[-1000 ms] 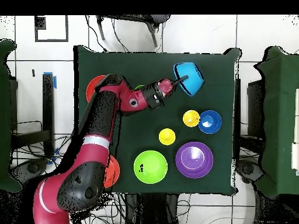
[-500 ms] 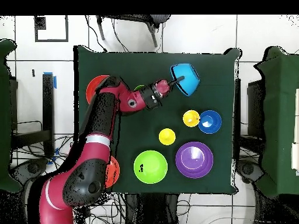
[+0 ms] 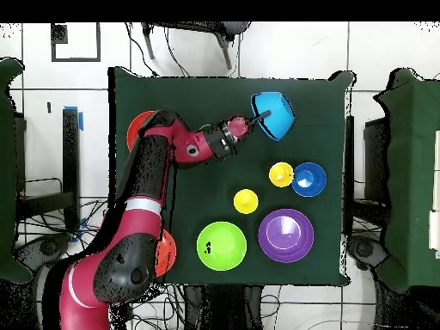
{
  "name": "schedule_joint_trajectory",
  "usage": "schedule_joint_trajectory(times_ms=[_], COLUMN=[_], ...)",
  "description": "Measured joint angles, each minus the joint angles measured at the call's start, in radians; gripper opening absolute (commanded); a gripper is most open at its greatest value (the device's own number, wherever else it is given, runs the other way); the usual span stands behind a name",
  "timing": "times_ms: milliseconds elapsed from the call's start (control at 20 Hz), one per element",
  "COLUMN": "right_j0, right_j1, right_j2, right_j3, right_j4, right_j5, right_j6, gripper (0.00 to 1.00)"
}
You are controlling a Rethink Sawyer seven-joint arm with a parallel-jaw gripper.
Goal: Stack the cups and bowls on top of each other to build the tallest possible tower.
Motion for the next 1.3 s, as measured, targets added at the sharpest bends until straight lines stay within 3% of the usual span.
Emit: schedule_joint_trajectory(times_ms=[900,1300], right_j0=[-0.007,-0.007], right_j1=[0.027,0.026], right_j2=[-0.001,-0.008], right_j3=[-0.085,-0.081], right_j4=[0.003,0.065], right_j5=[0.002,0.002], right_j6=[0.000,0.000], gripper=[0.00,0.00])
